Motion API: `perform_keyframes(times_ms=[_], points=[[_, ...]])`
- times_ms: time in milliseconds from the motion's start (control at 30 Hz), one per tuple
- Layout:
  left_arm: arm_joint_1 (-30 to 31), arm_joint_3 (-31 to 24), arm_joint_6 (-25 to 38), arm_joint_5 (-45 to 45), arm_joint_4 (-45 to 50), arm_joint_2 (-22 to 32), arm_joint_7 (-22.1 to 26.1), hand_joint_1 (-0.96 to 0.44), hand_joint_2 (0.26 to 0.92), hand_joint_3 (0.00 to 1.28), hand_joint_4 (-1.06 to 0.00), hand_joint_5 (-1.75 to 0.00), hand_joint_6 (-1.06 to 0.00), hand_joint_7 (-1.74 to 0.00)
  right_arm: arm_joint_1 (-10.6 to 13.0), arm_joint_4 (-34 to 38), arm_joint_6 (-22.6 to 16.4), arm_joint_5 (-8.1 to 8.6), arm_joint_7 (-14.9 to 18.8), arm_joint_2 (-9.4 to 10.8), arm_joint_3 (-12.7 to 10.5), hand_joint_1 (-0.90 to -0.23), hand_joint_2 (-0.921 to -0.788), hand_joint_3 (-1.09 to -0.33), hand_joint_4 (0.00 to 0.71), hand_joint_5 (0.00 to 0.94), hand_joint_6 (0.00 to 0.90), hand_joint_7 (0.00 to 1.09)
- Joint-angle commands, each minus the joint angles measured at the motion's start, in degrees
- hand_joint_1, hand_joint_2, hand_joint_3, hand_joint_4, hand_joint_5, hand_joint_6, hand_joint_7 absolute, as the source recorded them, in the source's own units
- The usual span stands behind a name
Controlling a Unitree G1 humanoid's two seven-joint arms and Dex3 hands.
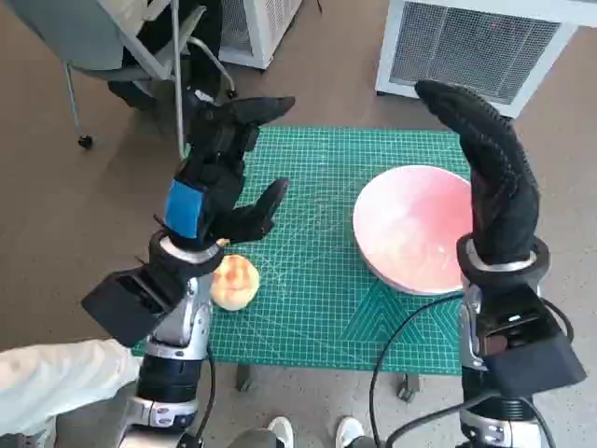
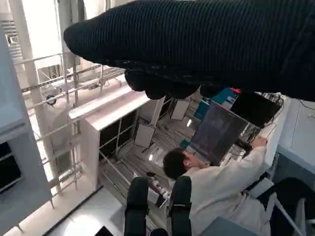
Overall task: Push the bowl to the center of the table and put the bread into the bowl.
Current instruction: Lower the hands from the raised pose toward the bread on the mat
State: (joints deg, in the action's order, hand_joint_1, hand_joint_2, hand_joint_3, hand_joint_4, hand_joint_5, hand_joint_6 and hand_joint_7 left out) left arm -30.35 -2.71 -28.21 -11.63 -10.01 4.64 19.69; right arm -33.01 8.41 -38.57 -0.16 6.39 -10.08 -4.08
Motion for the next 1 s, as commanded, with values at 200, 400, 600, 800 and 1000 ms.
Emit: perform_keyframes(times_ms=[200, 400, 600, 800, 1000], points=[[-0.3, -0.4, -0.2, -0.7, -0.1, 0.2, 0.2, -0.33, 0.722, 0.71, 0.00, -0.87, 0.00, -1.08, 1.4, 1.0, -0.1, 0.06, -0.2, 0.3, 0.1, -0.557, -0.921, -0.746, 0.291, 0.010, 0.006, 0.71], [-0.3, -0.4, 0.0, -0.8, 0.0, 0.2, 0.3, -0.33, 0.724, 0.71, 0.00, -0.87, 0.00, -1.07, 1.6, 1.4, -0.6, -0.15, -0.4, 0.4, 0.0, -0.564, -0.921, -0.745, 0.292, 0.010, 0.004, 0.71], [-0.3, -0.3, 0.1, -0.6, 0.1, 0.2, 0.2, -0.33, 0.724, 0.71, 0.00, -0.87, 0.00, -1.07, 1.7, 1.9, -0.9, 0.30, -0.2, 0.1, -0.3, -0.565, -0.921, -0.745, 0.293, 0.010, 0.003, 0.72], [-0.2, -0.1, 0.0, -0.5, 0.2, 0.1, 0.1, -0.33, 0.725, 0.71, 0.00, -0.87, 0.00, -1.07, 2.6, 3.1, -1.9, 2.13, 0.7, -2.0, -2.5, -0.563, -0.921, -0.746, 0.296, 0.011, 0.002, 0.72], [0.2, -0.2, -0.2, -0.5, 0.4, 0.2, 0.2, -0.32, 0.723, 0.71, 0.00, -0.87, 0.00, -1.06, 4.0, 7.6, -4.8, 5.42, 1.5, -5.5, -6.9, -0.558, -0.921, -0.740, 0.290, 0.006, 0.016, 0.70]])
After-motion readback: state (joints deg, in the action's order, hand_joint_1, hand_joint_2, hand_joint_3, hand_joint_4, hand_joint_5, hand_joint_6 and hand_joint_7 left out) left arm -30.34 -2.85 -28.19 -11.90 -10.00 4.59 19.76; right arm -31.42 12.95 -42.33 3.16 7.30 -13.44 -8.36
